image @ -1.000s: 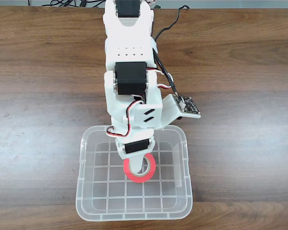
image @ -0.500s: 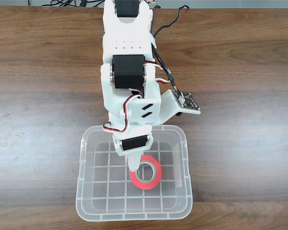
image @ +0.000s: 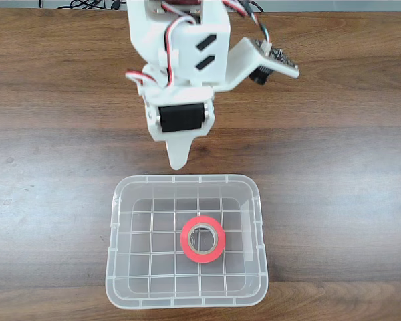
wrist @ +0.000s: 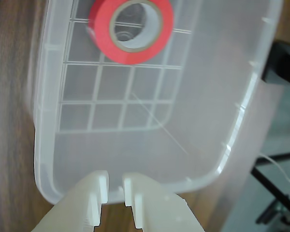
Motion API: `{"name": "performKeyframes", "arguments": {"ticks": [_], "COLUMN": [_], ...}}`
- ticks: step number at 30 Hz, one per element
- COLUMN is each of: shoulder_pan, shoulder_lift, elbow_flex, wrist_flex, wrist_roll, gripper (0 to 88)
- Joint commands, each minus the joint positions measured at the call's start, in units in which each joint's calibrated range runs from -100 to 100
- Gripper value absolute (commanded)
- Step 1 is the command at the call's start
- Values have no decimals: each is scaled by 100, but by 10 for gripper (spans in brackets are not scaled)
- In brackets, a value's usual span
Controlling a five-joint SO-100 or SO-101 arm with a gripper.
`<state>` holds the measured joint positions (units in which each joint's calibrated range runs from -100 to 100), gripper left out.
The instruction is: Grab the tape and place it in the box.
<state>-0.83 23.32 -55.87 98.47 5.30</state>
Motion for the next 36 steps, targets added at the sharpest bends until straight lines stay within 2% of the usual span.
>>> {"name": "performKeyframes", "arguments": {"ticks": [1,6,14,24,29,36], "shoulder_pan": [105,105,24,-320,-254,-298], "shoulder_lift": [-1624,-2846,-5365,-8639,-10248,-12026], "elbow_flex": [28,1631,5433,11329,13423,14956], "wrist_flex": [153,153,101,-2750,-3760,-3580], "wrist_roll": [-103,-108,-82,-108,-103,-577], "gripper": [26,13,13,13,13,12]}}
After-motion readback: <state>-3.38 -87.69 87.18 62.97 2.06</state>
